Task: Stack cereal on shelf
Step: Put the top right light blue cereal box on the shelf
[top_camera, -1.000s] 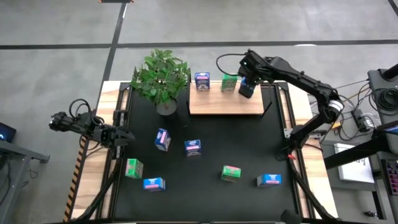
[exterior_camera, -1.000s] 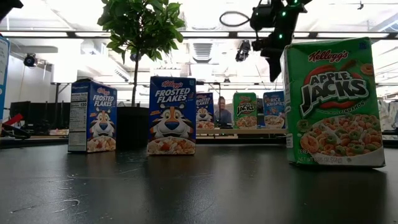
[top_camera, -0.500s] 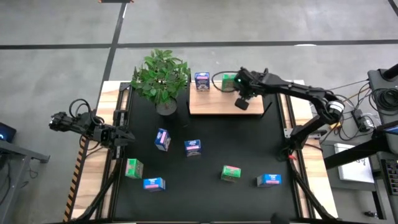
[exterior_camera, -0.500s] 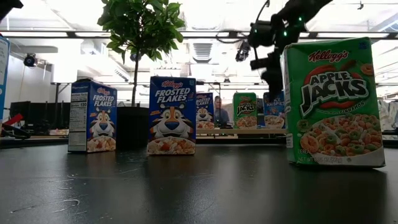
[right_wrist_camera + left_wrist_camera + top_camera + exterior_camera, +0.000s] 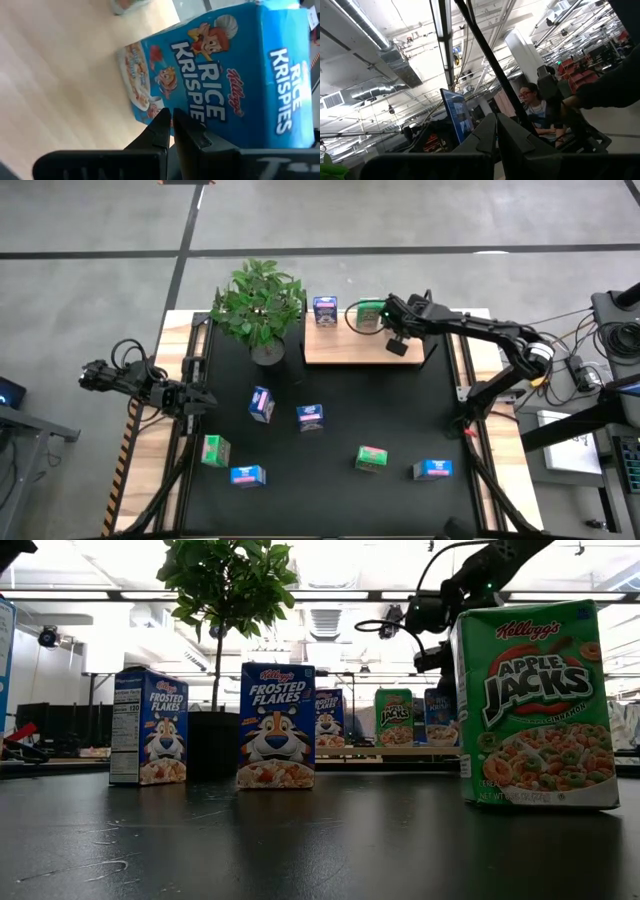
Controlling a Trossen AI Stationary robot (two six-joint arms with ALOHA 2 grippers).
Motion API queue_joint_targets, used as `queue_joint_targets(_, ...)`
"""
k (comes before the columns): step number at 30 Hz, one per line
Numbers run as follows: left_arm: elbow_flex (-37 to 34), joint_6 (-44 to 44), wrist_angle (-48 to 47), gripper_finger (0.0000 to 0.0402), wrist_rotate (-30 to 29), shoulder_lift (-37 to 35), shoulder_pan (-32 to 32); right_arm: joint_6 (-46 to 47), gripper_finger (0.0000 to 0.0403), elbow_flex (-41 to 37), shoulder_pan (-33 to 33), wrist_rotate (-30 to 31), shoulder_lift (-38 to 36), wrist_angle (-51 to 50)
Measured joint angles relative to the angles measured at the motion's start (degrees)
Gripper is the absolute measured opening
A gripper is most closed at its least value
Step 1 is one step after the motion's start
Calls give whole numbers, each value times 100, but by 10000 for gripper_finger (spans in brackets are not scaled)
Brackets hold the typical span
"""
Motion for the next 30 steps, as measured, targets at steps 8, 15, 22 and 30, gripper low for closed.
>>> queue_joint_targets(8, 0, 2, 1, 0, 0, 0, -1, -197, 12, 47, -163, -5, 0, 62)
queue_joint_targets(15, 0, 2, -2, 0, 0, 2, 0, -232, 12, 47, -158, -70, 0, 54)
queue_joint_targets(22, 0, 2, -4, 0, 1, 1, -1, -28, 12, -4, -156, -806, 0, 4)
queue_joint_targets(30, -2, 4, -4, 0, 1, 1, -1, 69, 12, -360, -145, -940, 0, 535)
